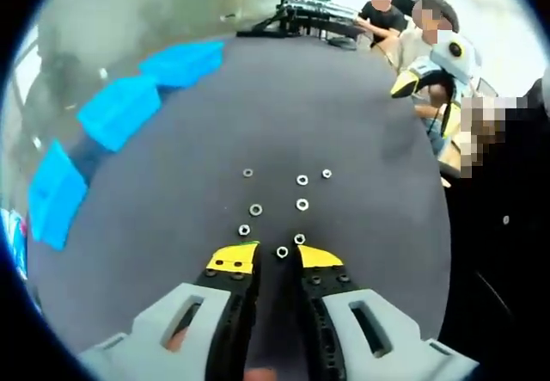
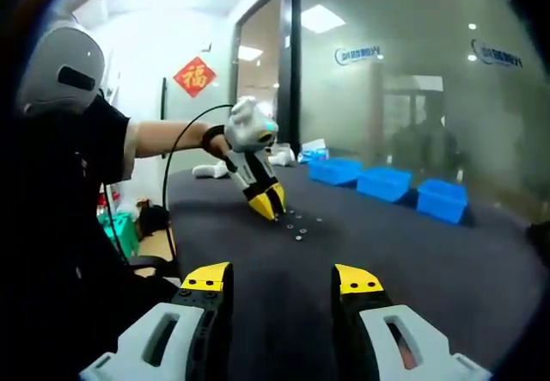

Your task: Sort the screws, nuts, and washers into the corresponding bins

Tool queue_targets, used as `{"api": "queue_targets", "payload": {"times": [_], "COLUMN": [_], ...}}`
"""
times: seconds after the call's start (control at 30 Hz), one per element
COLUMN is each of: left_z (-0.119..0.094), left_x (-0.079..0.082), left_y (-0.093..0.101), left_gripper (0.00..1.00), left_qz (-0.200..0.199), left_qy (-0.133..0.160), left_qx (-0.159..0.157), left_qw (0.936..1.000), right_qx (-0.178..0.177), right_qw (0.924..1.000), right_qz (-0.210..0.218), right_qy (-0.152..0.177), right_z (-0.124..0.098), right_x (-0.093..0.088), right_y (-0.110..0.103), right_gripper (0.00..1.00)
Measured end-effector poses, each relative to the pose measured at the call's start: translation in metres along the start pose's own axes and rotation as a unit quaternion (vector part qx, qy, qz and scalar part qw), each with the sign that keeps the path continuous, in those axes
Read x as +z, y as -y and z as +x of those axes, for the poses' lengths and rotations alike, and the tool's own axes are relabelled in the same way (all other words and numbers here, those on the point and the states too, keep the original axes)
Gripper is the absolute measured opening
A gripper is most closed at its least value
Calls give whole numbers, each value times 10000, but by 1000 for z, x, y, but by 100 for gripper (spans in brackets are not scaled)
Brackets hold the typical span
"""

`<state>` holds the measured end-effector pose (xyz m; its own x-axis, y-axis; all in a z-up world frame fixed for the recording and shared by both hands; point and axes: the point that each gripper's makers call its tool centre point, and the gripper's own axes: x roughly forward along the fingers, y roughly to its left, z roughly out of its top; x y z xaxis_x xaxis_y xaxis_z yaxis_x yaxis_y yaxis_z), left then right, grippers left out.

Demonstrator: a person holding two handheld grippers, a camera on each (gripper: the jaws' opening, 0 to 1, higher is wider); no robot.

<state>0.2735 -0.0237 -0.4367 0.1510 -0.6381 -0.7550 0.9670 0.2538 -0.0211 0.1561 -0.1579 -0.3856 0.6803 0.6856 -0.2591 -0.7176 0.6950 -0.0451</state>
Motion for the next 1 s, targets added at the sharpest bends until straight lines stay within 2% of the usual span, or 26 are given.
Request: {"api": "queue_targets", "payload": {"times": [0.4,0.6,0.8,1.0], "left_z": [1,0,-6,-33], "left_x": [-1,-1,-2,5], "left_y": [3,0,-1,-8], "left_gripper": [6,5,4,4], "left_qz": [-253,-483,-676,-978], "left_qy": [104,309,713,1558], "left_qx": [-75,-9,191,651], "left_qw": [9996,9984,9950,9808], "right_qx": [-18,-41,-114,-294], "right_qw": [10000,10000,9999,9994], "right_qz": [-5,-6,-31,-23], "right_qy": [-1,7,79,189], "right_z": [0,1,1,-2], "right_x": [1,2,7,13], "right_y": [-1,-1,2,10], "right_gripper": [42,42,42,42]}}
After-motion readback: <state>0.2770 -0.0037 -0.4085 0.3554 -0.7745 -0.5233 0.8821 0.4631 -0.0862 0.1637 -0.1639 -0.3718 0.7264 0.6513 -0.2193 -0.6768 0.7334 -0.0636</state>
